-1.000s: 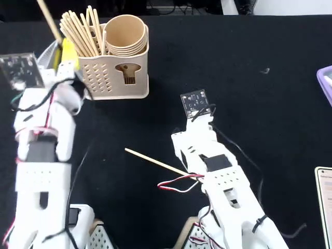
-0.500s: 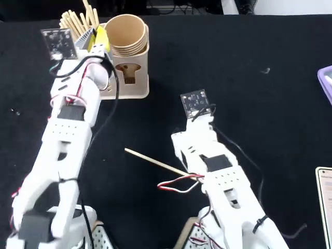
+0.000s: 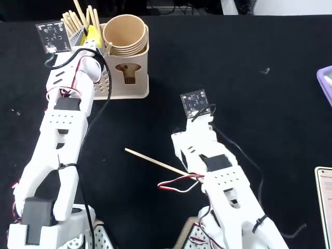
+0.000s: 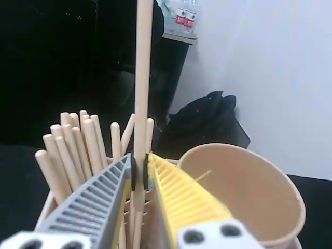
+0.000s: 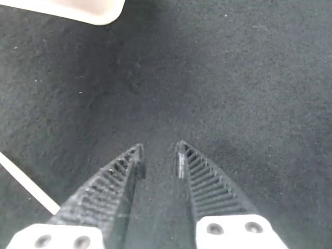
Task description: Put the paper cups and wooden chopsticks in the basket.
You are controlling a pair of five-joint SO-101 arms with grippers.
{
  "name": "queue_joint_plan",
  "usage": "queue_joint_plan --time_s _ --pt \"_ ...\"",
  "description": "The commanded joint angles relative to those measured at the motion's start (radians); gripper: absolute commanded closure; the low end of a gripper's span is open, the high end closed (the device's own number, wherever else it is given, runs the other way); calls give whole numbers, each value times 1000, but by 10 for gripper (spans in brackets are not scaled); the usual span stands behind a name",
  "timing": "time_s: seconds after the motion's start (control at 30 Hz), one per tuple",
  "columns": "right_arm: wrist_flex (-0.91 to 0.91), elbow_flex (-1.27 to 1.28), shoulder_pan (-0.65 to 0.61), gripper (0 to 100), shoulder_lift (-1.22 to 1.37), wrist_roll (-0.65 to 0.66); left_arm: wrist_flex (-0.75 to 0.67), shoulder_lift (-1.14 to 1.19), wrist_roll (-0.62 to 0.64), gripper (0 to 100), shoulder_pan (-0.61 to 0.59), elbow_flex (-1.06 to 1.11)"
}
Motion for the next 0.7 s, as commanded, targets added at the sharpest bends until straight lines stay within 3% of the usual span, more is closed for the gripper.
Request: queue_joint_plan --time_s 0.0,0.3,0.43,0.53,0.67 --pt "-15 -8 9 895 -41 2 38 -21 15 924 -12 -71" --pt "-14 -7 11 892 -41 2 278 -21 17 924 -58 -209" --pt "57 -30 0 892 -42 61 396 -34 17 927 -91 -268" --pt "158 -74 -58 889 -42 72 537 -117 17 927 -127 -289" --pt "261 -96 -195 805 -36 140 727 -275 9 924 -168 -283"
